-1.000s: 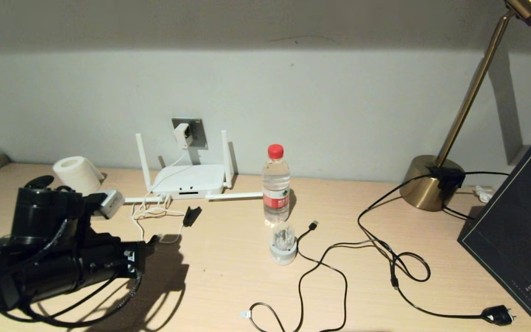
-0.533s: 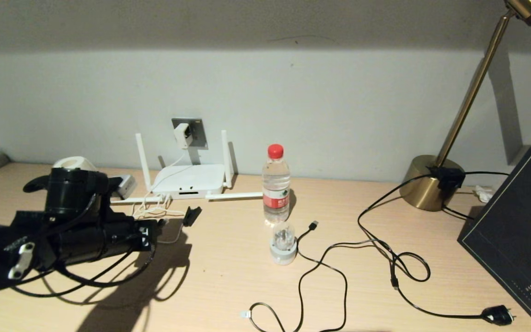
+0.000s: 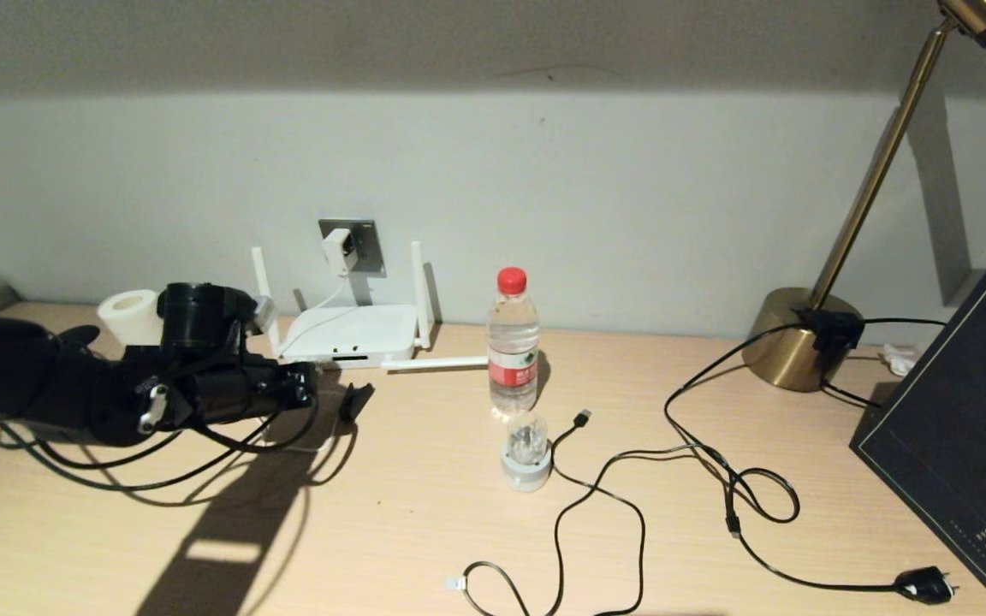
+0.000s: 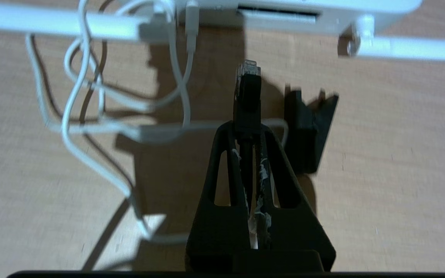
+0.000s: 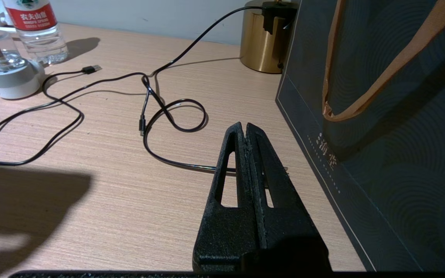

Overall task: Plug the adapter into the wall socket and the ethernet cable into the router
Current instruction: Align cable and router interface, then plug cable into router interface

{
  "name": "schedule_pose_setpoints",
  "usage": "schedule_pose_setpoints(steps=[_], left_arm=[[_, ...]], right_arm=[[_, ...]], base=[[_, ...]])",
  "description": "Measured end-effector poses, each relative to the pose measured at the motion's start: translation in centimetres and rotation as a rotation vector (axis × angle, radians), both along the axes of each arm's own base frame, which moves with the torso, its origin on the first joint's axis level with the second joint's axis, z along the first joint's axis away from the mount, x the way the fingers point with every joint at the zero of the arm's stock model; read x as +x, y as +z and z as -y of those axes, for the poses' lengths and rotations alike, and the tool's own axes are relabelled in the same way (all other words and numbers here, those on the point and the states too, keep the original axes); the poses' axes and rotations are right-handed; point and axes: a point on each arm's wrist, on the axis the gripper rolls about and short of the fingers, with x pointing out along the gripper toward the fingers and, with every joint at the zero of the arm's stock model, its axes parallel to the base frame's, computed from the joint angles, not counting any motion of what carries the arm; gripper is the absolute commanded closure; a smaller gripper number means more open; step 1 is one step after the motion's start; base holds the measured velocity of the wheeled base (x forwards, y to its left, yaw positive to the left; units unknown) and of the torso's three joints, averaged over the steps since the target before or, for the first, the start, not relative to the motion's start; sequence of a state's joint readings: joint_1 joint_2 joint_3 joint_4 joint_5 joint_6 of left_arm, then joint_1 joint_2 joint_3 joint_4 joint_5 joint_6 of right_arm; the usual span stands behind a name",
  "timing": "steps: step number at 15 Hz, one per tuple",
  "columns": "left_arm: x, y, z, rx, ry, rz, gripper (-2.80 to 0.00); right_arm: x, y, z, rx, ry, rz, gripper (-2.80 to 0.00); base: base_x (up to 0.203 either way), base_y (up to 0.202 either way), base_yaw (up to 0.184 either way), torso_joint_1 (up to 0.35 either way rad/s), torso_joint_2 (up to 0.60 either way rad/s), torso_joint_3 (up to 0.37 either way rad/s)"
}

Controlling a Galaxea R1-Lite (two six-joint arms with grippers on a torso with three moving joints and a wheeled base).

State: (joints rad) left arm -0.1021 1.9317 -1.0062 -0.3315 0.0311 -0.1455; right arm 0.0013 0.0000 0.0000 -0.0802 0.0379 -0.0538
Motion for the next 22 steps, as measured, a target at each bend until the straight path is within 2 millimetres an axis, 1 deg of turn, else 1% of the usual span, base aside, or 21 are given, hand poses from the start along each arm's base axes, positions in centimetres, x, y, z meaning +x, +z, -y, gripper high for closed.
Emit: schedule_pose_setpoints(steps=[3, 7, 19, 22], left_arm=[[1.6, -0.6, -0.1, -0.007, 0.003, 0.015, 0.00], [2.6, -1.0, 0.0, -0.012, -0.002, 0.016, 0.00], [3.5, -1.9, 0.1, -0.026, -0.018, 0.003, 0.00], [3.7, -2.0, 0.1, -0.027, -0.018, 0.029, 0.00]], right_arm=[[0.0, 0.0, 0.0, 0.000, 0.000, 0.000, 0.00], [0.0, 0.0, 0.0, 0.000, 0.000, 0.000, 0.00], [0.0, 0.0, 0.0, 0.000, 0.000, 0.001, 0.00], [0.0, 0.0, 0.0, 0.000, 0.000, 0.000, 0.00]], base=[[0.000, 0.000, 0.000, 0.000, 0.00, 0.000], [0.000, 0.000, 0.000, 0.000, 0.00, 0.000], [0.000, 0.000, 0.000, 0.000, 0.00, 0.000], [0.000, 0.000, 0.000, 0.000, 0.00, 0.000]])
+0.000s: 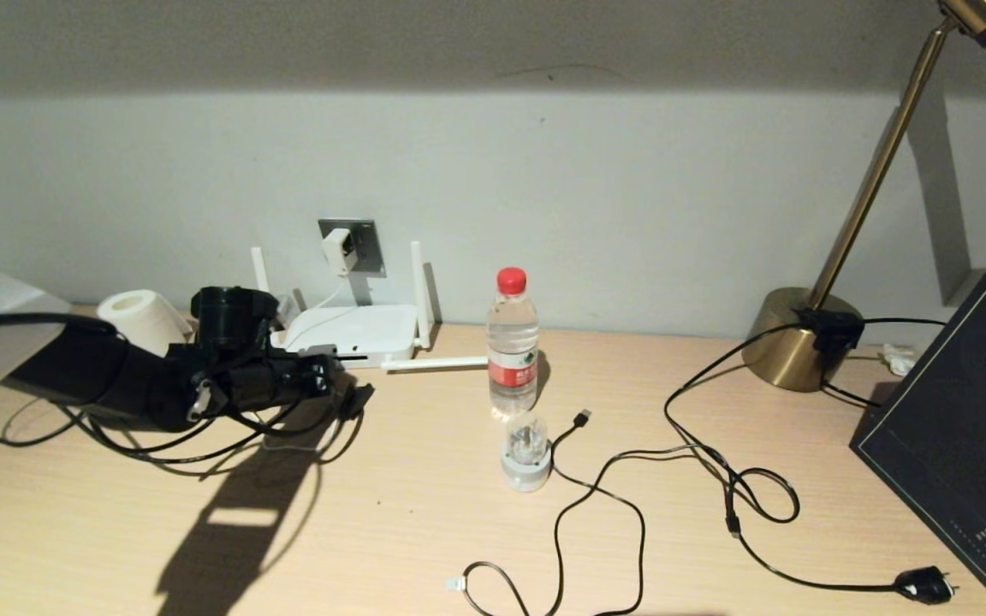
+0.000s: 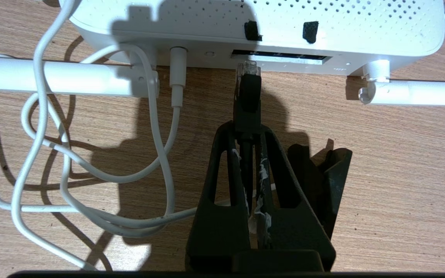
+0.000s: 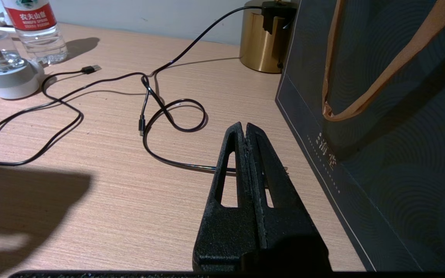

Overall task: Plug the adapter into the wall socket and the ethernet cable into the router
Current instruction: Plug cable into router interface

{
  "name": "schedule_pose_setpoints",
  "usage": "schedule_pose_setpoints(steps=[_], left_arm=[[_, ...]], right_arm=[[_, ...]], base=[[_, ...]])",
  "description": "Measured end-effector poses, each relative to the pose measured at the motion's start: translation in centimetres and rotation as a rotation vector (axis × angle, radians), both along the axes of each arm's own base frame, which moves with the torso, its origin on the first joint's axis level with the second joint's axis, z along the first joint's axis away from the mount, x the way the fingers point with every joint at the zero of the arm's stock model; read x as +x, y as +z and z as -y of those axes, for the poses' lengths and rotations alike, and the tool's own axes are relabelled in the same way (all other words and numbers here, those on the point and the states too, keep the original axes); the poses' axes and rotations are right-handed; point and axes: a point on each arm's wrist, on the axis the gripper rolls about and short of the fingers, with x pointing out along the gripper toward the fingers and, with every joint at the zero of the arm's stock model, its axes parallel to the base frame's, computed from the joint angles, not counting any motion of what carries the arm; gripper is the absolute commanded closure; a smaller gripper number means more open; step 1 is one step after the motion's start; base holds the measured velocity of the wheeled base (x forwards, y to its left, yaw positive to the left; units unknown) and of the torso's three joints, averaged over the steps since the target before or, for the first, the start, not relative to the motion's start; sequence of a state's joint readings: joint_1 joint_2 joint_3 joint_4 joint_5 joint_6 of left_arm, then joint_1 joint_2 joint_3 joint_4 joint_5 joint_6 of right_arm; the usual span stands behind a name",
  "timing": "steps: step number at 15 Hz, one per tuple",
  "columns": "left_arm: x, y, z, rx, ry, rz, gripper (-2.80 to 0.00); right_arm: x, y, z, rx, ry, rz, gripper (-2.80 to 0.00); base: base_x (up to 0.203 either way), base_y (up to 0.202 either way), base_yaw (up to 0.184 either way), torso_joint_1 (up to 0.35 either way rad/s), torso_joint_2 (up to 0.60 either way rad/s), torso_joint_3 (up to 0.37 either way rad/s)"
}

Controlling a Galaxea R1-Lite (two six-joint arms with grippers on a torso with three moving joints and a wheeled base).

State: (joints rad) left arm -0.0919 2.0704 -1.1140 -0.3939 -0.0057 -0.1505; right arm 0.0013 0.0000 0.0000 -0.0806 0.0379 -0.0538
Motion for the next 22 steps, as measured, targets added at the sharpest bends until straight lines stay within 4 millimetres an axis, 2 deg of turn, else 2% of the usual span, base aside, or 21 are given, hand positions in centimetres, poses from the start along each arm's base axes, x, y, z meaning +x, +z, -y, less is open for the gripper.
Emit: schedule_pose_setpoints(steps=[22], left_arm=[[1.0, -0.6, 0.1, -0.036, 0.010, 0.027, 0.00]], right_arm=[[0.0, 0.0, 0.0, 0.000, 0.000, 0.000, 0.00]], base=[[0.000, 0.000, 0.000, 0.000, 0.00, 0.000]])
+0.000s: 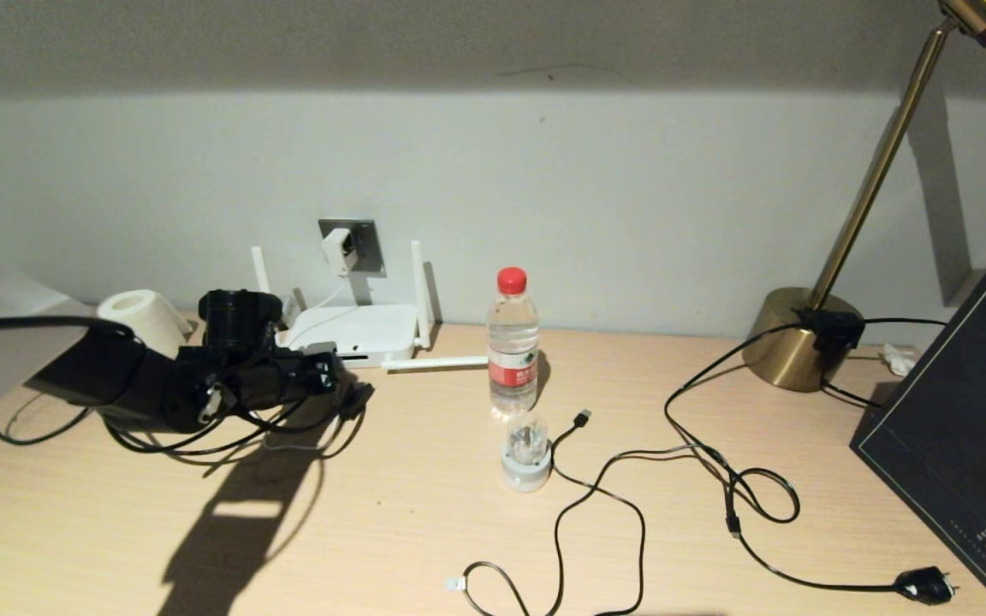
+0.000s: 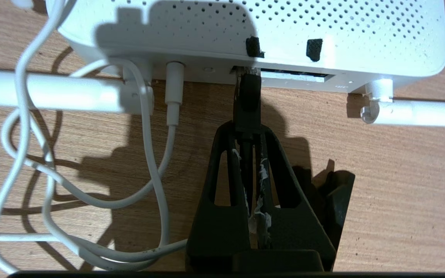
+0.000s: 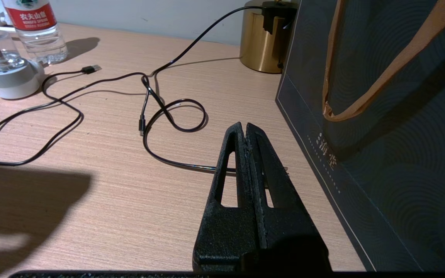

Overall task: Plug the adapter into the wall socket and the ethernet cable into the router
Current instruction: Plug cable into router interface

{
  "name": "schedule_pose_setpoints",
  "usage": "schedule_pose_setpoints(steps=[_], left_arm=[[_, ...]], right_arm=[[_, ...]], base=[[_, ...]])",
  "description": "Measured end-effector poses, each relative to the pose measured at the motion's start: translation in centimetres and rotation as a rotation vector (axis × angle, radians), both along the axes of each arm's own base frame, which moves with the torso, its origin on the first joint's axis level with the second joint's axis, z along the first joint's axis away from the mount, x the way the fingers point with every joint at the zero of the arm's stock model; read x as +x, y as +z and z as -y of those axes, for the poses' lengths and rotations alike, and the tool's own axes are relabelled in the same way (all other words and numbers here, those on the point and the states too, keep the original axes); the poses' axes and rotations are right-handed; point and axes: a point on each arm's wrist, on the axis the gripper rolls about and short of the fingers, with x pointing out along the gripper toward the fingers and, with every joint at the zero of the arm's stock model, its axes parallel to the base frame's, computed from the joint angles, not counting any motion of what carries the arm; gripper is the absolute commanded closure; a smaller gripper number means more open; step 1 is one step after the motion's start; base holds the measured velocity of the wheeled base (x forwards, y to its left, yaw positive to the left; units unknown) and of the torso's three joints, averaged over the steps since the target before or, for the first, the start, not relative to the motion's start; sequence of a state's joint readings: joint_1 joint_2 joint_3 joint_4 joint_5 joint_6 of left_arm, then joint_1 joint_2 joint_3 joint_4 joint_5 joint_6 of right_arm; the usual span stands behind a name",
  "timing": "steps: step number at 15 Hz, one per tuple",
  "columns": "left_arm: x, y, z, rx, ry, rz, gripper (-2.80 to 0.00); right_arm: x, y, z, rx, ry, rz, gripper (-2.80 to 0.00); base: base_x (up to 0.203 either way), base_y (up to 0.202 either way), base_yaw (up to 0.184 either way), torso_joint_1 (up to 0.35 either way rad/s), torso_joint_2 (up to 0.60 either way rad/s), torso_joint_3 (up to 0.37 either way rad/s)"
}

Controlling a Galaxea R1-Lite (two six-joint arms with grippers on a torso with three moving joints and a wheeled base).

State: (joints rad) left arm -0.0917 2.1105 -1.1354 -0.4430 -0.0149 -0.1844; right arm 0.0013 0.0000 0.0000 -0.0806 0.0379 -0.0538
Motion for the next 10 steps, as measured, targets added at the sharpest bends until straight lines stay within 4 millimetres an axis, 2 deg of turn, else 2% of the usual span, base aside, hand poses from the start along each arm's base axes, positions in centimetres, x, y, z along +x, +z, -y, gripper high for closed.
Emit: schedule_pose_setpoints(steps=[10], left_arm=[[0.52, -0.49, 0.02, -0.020, -0.002, 0.010, 0.00]], right_arm=[[0.00, 0.00, 0.00, 0.000, 0.000, 0.000, 0.00]], base=[[0.000, 0.000, 0.000, 0.000, 0.00, 0.000]])
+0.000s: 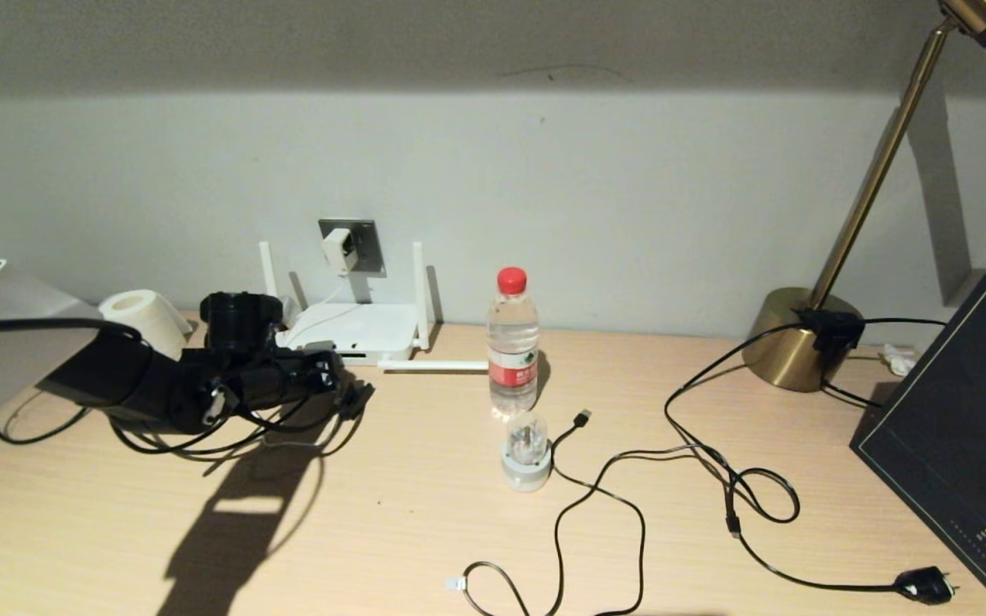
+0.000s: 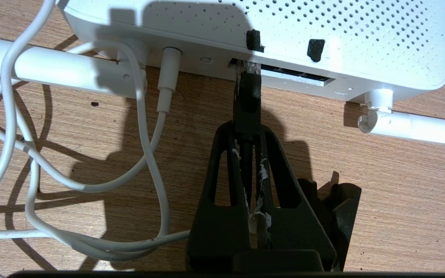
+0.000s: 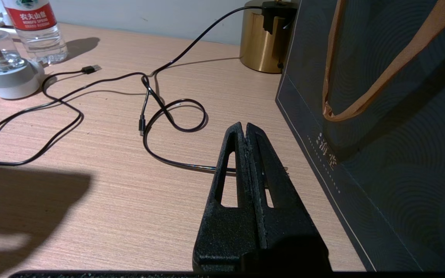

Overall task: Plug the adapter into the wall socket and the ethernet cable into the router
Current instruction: Plug cable into router interface

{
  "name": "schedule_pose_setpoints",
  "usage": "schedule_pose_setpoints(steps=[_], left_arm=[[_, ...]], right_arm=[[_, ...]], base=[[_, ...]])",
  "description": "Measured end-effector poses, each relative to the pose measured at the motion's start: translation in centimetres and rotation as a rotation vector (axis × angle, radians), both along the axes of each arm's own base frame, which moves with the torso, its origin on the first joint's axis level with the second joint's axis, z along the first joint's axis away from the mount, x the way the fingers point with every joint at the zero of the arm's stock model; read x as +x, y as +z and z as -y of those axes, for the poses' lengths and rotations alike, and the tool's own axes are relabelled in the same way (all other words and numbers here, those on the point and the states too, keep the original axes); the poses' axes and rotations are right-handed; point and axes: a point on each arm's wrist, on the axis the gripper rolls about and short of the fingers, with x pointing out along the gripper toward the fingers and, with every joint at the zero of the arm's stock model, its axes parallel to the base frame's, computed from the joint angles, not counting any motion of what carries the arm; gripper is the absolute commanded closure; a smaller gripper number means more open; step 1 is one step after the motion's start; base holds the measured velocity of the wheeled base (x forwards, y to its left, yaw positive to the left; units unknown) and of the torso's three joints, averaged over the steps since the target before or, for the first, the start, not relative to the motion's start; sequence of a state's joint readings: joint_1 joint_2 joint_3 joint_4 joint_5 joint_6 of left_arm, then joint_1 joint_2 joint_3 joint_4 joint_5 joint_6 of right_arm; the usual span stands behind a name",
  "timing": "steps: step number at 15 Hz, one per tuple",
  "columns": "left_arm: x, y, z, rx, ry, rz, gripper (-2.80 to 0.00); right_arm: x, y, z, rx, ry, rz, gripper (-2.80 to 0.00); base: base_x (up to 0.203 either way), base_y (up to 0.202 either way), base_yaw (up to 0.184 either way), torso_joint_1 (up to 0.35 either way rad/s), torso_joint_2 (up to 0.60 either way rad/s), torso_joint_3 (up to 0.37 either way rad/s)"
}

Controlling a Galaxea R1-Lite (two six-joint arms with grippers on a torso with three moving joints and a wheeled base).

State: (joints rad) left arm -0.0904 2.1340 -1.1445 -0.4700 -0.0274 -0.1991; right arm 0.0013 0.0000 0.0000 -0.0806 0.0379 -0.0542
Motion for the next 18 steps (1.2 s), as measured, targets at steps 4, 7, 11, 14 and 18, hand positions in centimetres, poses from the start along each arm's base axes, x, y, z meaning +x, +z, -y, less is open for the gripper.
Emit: schedule_pose_setpoints(steps=[4, 7, 11, 14, 18], left_arm=[[0.2, 0.2, 0.0, -0.001, 0.001, 0.008, 0.00], [0.2, 0.3, -0.2, 0.001, 0.003, 0.011, 0.00], [-0.1, 0.7, -0.6, 0.005, 0.009, 0.015, 0.00], [-0.3, 0.9, -0.8, 0.005, 0.012, 0.016, 0.00], [-0.3, 0.9, -1.1, 0.005, 0.016, 0.015, 0.00]], right_arm=[[0.0, 0.0, 0.0, 0.000, 0.000, 0.000, 0.00], [0.0, 0.0, 0.0, 0.000, 0.000, 0.000, 0.00], [0.0, 0.0, 0.0, 0.001, 0.000, 0.000, 0.00], [0.0, 0.0, 0.0, 0.000, 0.000, 0.001, 0.00], [0.0, 0.0, 0.0, 0.000, 0.000, 0.000, 0.00]], base=[[0.000, 0.000, 0.000, 0.000, 0.00, 0.000], [0.000, 0.000, 0.000, 0.000, 0.00, 0.000], [0.000, 0.000, 0.000, 0.000, 0.00, 0.000], [0.000, 0.000, 0.000, 0.000, 0.00, 0.000], [0.000, 0.000, 0.000, 0.000, 0.00, 0.000]])
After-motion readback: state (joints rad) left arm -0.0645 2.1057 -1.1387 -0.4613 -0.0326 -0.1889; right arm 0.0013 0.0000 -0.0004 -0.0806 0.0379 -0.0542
